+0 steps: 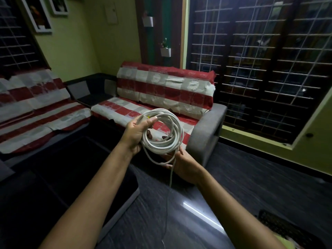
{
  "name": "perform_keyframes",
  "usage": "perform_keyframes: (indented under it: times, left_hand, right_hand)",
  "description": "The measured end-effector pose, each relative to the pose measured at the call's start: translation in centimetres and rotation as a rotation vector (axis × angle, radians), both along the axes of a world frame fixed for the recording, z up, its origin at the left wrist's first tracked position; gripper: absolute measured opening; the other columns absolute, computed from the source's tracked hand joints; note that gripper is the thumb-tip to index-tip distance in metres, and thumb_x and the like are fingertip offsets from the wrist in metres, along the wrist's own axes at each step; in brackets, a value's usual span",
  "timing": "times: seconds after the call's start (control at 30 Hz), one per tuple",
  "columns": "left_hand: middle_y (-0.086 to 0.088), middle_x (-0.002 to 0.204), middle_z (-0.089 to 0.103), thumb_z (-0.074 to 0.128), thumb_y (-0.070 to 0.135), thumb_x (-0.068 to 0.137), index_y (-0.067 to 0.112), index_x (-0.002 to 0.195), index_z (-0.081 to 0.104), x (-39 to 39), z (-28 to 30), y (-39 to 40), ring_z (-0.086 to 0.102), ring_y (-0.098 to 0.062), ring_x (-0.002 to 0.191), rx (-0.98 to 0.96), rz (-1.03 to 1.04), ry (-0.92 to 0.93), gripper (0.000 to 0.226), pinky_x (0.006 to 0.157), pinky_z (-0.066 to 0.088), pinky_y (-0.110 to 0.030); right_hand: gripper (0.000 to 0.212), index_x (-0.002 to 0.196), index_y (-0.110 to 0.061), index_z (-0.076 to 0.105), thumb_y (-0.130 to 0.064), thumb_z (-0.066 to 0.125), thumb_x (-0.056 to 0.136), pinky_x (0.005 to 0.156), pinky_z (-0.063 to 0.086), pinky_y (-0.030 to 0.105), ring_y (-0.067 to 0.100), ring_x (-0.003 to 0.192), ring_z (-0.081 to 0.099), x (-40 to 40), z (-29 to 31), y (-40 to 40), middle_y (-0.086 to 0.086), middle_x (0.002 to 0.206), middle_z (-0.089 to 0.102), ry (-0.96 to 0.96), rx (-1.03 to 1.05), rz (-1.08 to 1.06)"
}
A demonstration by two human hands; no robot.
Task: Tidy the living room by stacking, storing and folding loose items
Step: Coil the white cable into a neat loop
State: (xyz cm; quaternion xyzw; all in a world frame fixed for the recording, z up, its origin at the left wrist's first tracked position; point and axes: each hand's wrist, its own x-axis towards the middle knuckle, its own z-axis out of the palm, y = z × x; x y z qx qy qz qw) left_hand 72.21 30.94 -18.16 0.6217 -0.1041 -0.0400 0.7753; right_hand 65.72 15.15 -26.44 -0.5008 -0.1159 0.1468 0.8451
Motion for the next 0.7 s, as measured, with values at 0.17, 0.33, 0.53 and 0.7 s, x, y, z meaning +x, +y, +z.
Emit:
perform_keyframes:
  times: [0.17,0.33,0.53,0.7]
  left_hand:
    - [-0.002,0.082,0.066,0.068,0.009,0.084,-0.003,0.116,0.059,-1.1,-2.0,-1.5,0.064,-0.013,0.07,-0.212,0.145,-0.014,0.035,0.067,0.054,-0.027]
    - [-0.015,0.084,0.061,0.064,0.012,0.088,0.001,0.119,0.056,-2.2,-3.5,-0.9,0.061,-0.024,0.067,-0.298,0.013,0.029,0.034,0.064,0.056,-0.034]
    - [-0.022,0.083,0.066,0.067,0.01,0.074,0.005,0.092,0.072,-3.5,-4.2,-0.8,0.067,-0.023,0.067,-0.22,-0.15,0.03,0.02,0.066,0.056,-0.029]
    - [-0.013,0.111,0.068,0.092,0.04,0.047,0.015,0.121,0.058,-3.2,-3.6,0.7,0.065,-0.032,0.101,-0.251,-0.251,0.119,0.085,0.092,0.051,-0.044]
  right_hand:
    - [0.069,0.127,-0.011,0.054,-0.032,0.083,0.068,0.101,0.045,0.047,0.031,0.115,0.06,0.4,2.4,2.6,0.016,0.121,0.065,-0.025,0.201,-0.379]
    - [0.036,0.108,-0.005,0.058,-0.021,0.071,0.079,0.072,0.055,0.035,0.024,0.074,0.065,1.5,3.8,1.7,0.006,0.078,0.066,-0.027,0.113,-0.52]
    - [0.011,0.083,-0.008,0.055,0.003,0.056,0.086,0.044,0.045,0.023,0.009,0.042,0.05,2.3,5.2,0.8,-0.004,0.049,0.052,-0.051,0.026,-0.578]
    - [0.021,0.098,-0.001,0.054,0.012,0.054,0.082,0.038,0.041,0.021,0.011,0.037,0.045,2.5,5.4,0.0,-0.001,0.047,0.049,-0.072,-0.165,-0.543]
